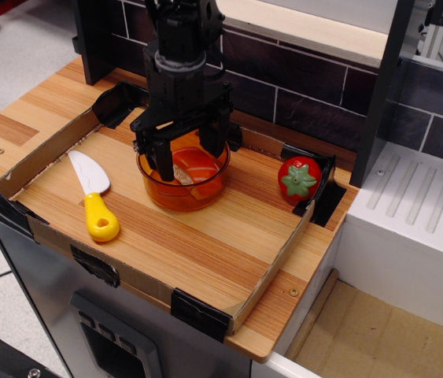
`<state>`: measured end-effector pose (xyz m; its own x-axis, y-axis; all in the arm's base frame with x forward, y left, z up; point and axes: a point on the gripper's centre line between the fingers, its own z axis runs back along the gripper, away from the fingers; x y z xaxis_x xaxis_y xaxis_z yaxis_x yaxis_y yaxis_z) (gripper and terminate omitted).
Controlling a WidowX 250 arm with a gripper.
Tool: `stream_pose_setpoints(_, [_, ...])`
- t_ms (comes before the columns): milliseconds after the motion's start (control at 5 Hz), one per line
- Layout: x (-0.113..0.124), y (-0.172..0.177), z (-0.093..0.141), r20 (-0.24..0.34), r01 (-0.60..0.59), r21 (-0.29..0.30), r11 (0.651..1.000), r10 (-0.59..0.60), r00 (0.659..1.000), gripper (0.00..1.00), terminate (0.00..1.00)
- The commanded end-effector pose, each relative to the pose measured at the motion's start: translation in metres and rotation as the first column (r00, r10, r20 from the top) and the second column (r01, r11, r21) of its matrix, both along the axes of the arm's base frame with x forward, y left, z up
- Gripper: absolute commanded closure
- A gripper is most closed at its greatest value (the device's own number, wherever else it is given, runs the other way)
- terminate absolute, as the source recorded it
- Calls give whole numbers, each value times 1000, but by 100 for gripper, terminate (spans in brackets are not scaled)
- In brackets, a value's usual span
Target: Take sushi out of pot
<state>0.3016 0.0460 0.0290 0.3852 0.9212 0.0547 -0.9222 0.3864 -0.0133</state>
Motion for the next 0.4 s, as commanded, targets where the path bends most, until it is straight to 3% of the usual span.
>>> stream_pose_setpoints(0, [2,-2,-1,26,1,16,1000,-1,1000,100,0])
stream_pose_setpoints(200, [4,1,2,37,-1,19,1000,0,999,100,0])
